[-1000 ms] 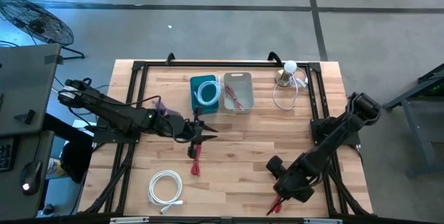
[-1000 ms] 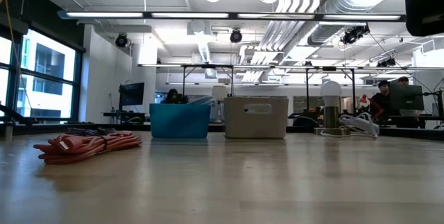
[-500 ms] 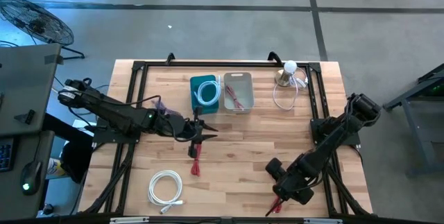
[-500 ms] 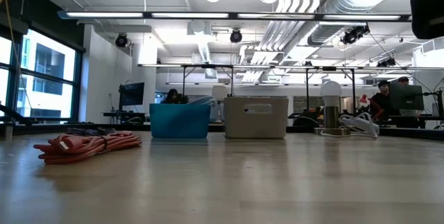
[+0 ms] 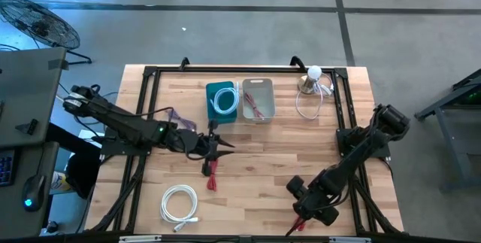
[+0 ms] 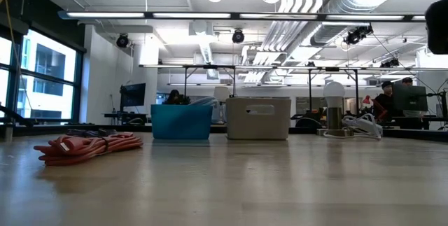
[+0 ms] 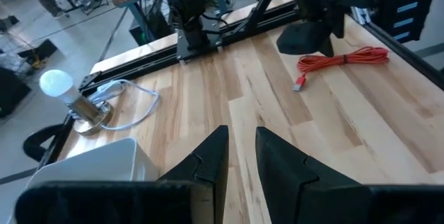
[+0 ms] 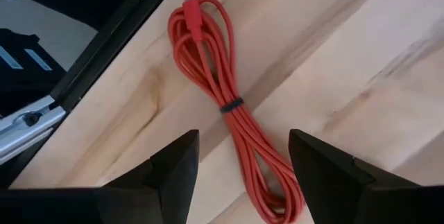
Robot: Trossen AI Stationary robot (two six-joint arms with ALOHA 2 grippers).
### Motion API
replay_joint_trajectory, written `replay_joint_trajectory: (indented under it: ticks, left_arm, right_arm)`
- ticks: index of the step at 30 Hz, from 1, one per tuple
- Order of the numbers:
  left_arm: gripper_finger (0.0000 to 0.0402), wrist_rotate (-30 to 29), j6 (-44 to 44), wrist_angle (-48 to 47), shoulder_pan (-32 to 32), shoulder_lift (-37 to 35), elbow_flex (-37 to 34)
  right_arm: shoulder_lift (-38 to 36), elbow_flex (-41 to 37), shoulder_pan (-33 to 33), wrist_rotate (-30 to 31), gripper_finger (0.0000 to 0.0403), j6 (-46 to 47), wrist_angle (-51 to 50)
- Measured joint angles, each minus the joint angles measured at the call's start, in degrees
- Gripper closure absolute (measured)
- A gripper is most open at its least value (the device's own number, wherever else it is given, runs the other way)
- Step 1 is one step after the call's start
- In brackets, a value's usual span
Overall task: Pick & Place USB Port
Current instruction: Put the bottom red charger cable into the gray bin
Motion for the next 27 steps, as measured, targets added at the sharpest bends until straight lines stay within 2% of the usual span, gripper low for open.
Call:
replay_joint_trajectory:
  ticks: [10, 19, 27]
  left_arm:
    - [0.033, -5.01, -0.39, 0.08, -3.96, 0.0, 0.0]
    - [0.033, -10.08, -2.98, 0.92, -8.39, 0.0, 0.0]
    - [0.033, -12.97, -3.55, 3.99, -12.15, 1.66, -0.03]
  right_arm:
    - [2.39, -0.03, 0.0, -1.82, 0.0187, -0.96, 4.14]
    - [2.54, -0.27, -0.04, -1.09, 0.0187, 0.31, 1.68]
    - [2.61, -3.98, -0.04, -1.76, 0.0187, 2.34, 7.51]
